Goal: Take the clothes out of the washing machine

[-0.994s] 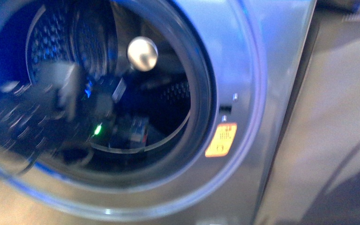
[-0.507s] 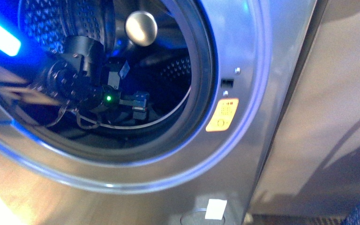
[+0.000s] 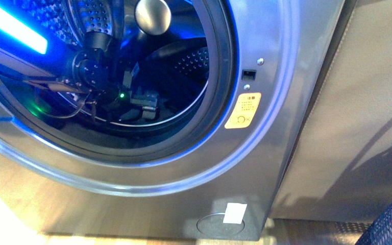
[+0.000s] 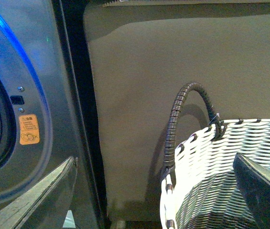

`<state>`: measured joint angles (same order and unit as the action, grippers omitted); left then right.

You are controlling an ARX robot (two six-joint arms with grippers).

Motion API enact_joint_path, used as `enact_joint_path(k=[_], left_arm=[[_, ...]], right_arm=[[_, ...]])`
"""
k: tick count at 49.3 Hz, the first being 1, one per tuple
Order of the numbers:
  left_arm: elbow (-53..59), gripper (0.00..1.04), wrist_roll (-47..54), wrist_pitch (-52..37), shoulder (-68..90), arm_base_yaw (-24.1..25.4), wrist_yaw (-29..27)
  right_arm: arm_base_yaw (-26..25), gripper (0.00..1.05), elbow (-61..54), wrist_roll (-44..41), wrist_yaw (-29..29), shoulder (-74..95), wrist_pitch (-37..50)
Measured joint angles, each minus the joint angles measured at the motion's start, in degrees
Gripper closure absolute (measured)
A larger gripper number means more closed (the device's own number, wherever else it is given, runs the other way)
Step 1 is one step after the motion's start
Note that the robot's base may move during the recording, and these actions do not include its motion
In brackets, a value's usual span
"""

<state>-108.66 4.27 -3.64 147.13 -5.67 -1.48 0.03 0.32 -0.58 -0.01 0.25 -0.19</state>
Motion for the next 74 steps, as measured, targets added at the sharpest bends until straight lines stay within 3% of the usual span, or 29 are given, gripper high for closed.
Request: enact_joint_path(k=[23, 44, 62, 74], left_arm=[[-0.6, 0.07, -2.2, -1.2, 0.8, -3.1, 0.4], [-4.1, 0.07, -1.2, 2.1, 3.3, -2.6, -6.0], [-0.9, 0.65, -1.3, -0.2, 2.2, -2.8, -3.0], [9.3, 0.98, -1.0, -10.1, -3.0, -3.1, 0.1]], right_arm=[[0.0, 0.07, 0.0, 0.0, 0.0, 0.0, 0.0], [0.0, 0.07, 0.0, 0.0, 0.0, 0.0, 0.0], [0.0, 0.07, 0.0, 0.0, 0.0, 0.0, 0.0], [0.0, 0.07, 0.0, 0.0, 0.0, 0.0, 0.0]])
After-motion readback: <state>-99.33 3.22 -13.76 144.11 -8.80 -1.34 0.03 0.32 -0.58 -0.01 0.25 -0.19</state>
